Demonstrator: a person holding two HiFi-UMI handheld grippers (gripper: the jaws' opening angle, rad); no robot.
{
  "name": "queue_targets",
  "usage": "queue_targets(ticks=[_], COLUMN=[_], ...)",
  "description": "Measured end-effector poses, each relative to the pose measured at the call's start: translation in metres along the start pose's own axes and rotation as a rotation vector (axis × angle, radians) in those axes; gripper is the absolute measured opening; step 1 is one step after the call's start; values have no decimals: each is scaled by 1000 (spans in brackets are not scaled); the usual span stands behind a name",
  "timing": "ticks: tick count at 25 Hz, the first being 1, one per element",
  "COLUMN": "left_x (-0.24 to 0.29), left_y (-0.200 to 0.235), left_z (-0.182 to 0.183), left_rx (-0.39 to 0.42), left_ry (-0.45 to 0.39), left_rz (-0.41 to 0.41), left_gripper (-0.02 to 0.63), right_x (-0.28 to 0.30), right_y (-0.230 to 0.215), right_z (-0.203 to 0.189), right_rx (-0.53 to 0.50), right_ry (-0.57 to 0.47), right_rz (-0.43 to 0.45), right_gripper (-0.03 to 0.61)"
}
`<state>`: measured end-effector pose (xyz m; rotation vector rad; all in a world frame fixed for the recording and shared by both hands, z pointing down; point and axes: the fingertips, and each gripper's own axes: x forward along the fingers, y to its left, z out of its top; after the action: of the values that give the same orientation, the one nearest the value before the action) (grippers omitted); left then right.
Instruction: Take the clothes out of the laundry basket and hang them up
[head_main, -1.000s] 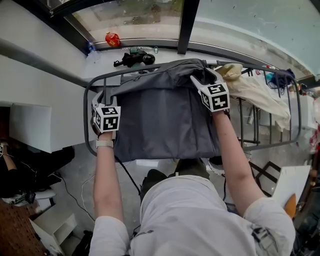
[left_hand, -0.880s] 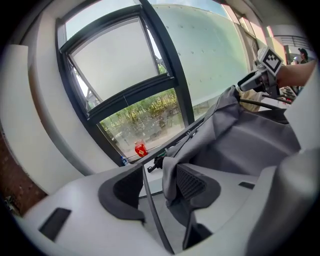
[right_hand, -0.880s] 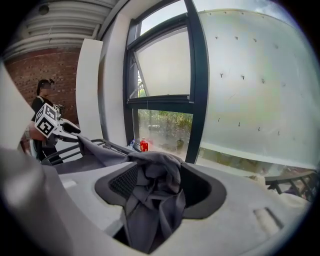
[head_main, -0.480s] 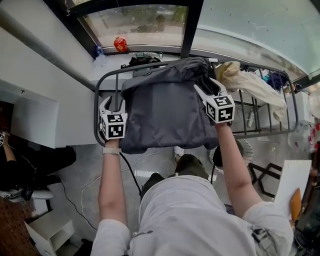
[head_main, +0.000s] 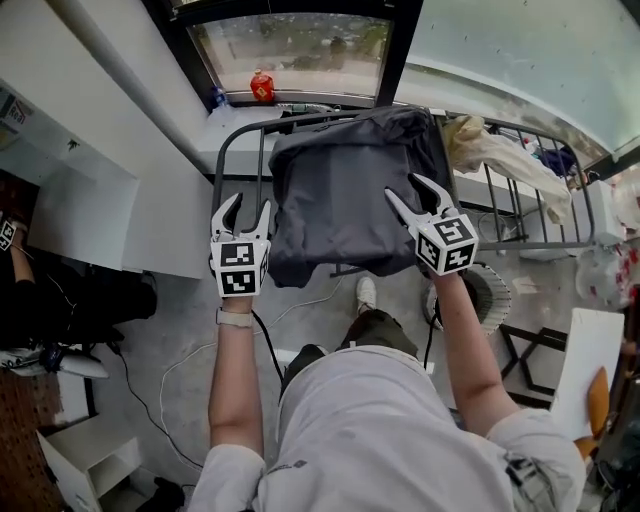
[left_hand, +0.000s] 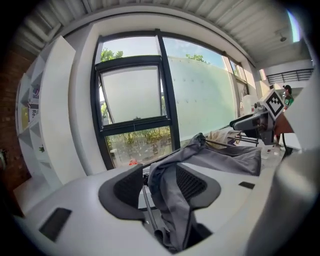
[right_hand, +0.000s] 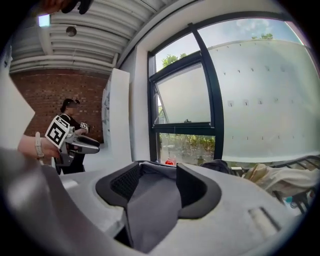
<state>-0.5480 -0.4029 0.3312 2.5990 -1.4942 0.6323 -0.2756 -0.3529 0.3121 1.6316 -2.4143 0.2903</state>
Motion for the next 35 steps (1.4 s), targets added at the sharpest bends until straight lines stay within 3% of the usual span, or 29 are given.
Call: queue_targets(ticks=[7,13,18,22,35], left_x=[-82,-139,-185,-207,-228], left_y=[-16,-28,-31,-39,-63], left_z=[5,-3,-2,-5,-30], left_rx=[-64,-23,-26,-16,-54], left_ry=[-125,-211,-288,-335,-363], left_rz=[-47,-105,-132,-151,-207], left_gripper=[193,193,193,192,186], right_x=[-45,-83,-103,-113,-137], right_y=[83,144,188,213,245], right_z=[15,28,19,11,-5], right_rx=[-5,-30,-108,-129,-171], right_ry=[-95,-209,-220,-216,-225], right_rz=[73,106,153,183,172], right_gripper=[223,172,137,137,135])
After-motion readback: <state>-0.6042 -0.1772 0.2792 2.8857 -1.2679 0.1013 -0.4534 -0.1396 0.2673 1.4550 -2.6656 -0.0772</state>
